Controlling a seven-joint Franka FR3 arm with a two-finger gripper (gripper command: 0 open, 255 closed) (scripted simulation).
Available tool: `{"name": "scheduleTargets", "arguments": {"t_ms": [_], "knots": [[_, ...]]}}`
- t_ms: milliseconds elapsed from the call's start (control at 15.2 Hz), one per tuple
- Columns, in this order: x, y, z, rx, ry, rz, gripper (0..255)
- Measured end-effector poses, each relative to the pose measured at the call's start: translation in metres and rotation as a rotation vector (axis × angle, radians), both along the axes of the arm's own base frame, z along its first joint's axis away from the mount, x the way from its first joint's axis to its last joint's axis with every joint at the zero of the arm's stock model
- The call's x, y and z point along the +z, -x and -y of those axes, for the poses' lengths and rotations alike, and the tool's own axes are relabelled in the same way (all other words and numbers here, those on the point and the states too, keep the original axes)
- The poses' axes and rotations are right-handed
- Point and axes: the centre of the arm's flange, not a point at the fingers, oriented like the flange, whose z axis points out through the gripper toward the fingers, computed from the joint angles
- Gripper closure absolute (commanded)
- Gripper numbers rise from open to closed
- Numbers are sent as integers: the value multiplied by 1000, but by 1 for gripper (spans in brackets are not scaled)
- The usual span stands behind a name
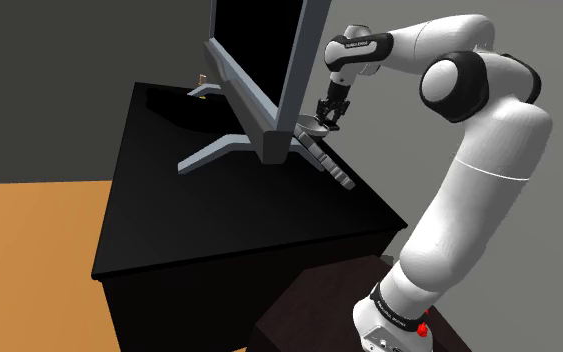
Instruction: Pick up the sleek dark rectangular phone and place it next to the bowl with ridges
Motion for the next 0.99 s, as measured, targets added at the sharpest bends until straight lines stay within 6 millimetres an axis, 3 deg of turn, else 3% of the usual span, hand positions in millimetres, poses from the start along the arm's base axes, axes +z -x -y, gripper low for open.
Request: {"name": "scheduleTargets", "arguments": {"t_ms": [132, 264, 990], "knots": [[0, -14, 22, 0, 0, 0, 255], [-6, -20, 30, 1, 0, 0, 255], [-63, -21, 31, 2, 0, 0, 255]]}}
